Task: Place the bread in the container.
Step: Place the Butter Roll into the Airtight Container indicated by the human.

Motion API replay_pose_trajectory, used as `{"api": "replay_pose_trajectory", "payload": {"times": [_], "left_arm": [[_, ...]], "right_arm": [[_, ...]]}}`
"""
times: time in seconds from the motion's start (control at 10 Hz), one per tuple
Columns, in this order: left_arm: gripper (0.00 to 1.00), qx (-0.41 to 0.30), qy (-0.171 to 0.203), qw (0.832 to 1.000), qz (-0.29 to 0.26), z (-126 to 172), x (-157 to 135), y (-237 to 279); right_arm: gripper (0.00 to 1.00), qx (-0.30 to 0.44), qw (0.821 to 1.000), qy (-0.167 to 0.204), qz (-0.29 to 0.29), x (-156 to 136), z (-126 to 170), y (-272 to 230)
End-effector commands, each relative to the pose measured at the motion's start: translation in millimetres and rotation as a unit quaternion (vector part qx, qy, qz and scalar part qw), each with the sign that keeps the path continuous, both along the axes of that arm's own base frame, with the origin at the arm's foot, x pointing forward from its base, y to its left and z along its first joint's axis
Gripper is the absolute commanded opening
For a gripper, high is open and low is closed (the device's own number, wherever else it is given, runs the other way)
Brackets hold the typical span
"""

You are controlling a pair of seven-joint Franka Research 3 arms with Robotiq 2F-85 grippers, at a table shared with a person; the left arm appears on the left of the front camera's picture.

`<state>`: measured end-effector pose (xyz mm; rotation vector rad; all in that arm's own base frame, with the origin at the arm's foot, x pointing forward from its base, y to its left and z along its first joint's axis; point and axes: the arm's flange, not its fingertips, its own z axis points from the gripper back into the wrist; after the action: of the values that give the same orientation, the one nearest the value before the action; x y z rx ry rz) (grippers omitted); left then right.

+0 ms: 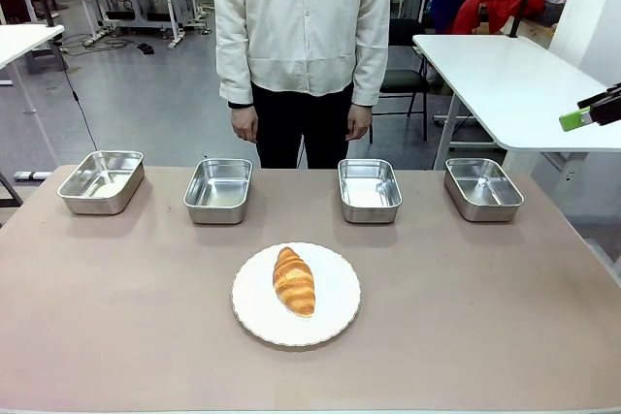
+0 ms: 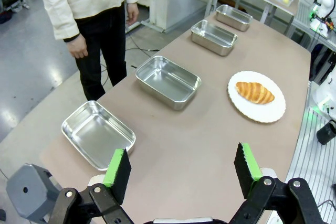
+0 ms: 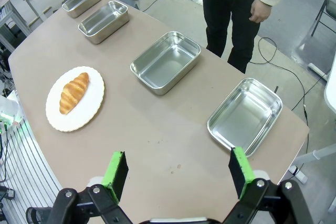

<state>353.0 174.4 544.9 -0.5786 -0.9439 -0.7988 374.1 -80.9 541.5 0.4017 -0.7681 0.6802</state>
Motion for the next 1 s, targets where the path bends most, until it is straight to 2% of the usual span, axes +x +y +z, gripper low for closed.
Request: {"api": "replay_pose_trajectory", "payload": {"times": [0.0, 0.9], "left_arm": [[1.00, 0.000, -0.005, 1.000, -0.004, 0.2, -1.0, -1.1], [1.00, 0.000, -0.005, 1.000, -0.004, 0.2, -1.0, -1.1]], "right_arm": [[1.00, 0.006, 1.000, -0.006, 0.007, 0.3, -1.6, -0.4], [1.00, 0.006, 1.000, -0.006, 0.007, 0.3, -1.6, -0.4]]}}
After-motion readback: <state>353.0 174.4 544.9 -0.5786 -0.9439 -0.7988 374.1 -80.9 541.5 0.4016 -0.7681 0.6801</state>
